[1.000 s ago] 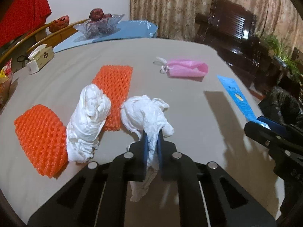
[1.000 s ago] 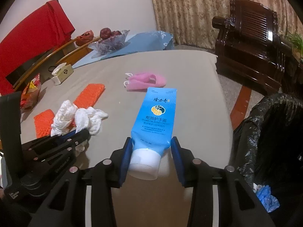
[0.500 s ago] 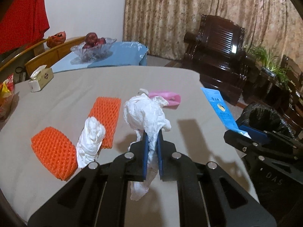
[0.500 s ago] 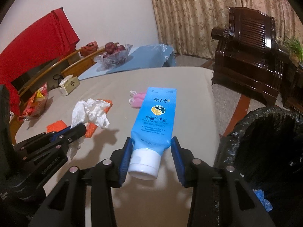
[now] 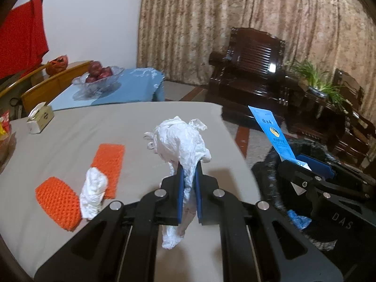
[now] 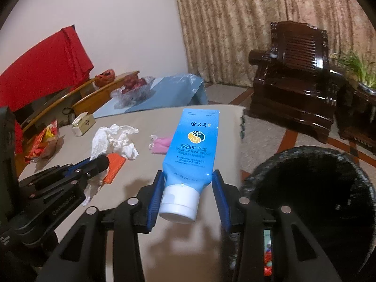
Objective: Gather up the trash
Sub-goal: 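Carry the tube and tissues over the bin and open both tools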
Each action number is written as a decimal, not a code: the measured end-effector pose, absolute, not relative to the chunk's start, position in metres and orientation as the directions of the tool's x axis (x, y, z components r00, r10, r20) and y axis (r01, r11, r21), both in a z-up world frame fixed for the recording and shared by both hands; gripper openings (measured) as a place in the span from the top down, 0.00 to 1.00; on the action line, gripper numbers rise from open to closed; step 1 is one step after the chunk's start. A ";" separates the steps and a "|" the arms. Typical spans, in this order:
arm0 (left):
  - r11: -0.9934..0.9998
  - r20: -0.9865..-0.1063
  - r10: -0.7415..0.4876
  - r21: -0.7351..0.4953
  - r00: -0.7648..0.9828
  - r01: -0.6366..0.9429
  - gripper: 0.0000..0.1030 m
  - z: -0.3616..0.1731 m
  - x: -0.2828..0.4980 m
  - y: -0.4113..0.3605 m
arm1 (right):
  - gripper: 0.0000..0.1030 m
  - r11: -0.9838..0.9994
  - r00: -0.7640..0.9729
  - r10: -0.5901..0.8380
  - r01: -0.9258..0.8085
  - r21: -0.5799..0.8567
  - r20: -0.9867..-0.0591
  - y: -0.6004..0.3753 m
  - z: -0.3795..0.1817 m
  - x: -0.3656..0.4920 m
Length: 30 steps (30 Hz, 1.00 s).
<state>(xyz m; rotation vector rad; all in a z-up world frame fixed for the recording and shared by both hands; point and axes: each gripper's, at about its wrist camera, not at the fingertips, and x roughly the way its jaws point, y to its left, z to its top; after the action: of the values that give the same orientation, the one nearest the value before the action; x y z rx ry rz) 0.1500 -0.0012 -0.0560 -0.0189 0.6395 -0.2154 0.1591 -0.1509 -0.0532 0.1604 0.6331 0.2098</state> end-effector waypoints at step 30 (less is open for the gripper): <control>0.826 -0.604 -0.519 -0.173 0.605 0.536 0.51 -0.078 0.152 -0.187 | 0.50 0.970 0.768 -0.067 0.200 0.140 -0.637 -0.309 -0.078 0.090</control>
<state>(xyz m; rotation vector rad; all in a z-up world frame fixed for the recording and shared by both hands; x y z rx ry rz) 0.1517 -0.1872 -0.0785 0.0271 0.6897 -0.6103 0.0901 -0.3093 -0.0783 0.2048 0.6804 -0.1462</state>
